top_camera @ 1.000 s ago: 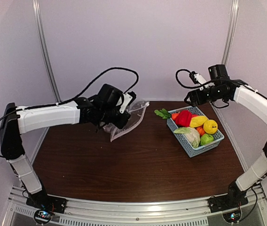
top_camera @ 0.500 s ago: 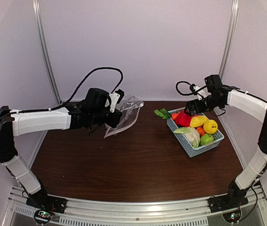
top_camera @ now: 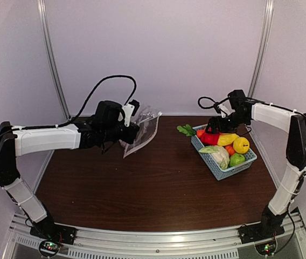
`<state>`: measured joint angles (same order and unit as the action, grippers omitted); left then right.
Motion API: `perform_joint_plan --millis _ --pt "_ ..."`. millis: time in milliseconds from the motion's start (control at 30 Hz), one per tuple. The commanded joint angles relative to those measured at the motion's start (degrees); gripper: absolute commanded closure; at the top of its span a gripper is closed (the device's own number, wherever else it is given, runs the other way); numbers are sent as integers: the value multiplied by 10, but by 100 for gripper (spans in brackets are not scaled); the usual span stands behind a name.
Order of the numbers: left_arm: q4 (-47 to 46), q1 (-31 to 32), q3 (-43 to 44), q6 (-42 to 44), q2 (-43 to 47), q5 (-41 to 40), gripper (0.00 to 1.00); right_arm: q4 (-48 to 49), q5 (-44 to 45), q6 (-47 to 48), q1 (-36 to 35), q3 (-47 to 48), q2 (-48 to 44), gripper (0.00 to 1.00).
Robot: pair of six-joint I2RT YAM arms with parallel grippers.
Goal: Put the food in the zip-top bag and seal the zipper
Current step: Pick up the fake vegetable from the bin.
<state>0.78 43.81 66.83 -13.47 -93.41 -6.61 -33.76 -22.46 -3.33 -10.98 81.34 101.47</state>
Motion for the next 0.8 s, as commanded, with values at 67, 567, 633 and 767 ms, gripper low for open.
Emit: perform_joint_plan --millis 67,567,633,767 --pt "-30 0 -9 -7 17 15 100 3 -26 -28 3 22 21 9" --pt "-29 0 -4 -16 15 22 100 4 -37 -20 3 12 -23 50" --pt "-19 0 9 -24 13 34 100 3 -49 -9 3 10 -43 54" --pt "-12 0 30 -58 9 59 100 8 -92 12 1 6 -94 59"
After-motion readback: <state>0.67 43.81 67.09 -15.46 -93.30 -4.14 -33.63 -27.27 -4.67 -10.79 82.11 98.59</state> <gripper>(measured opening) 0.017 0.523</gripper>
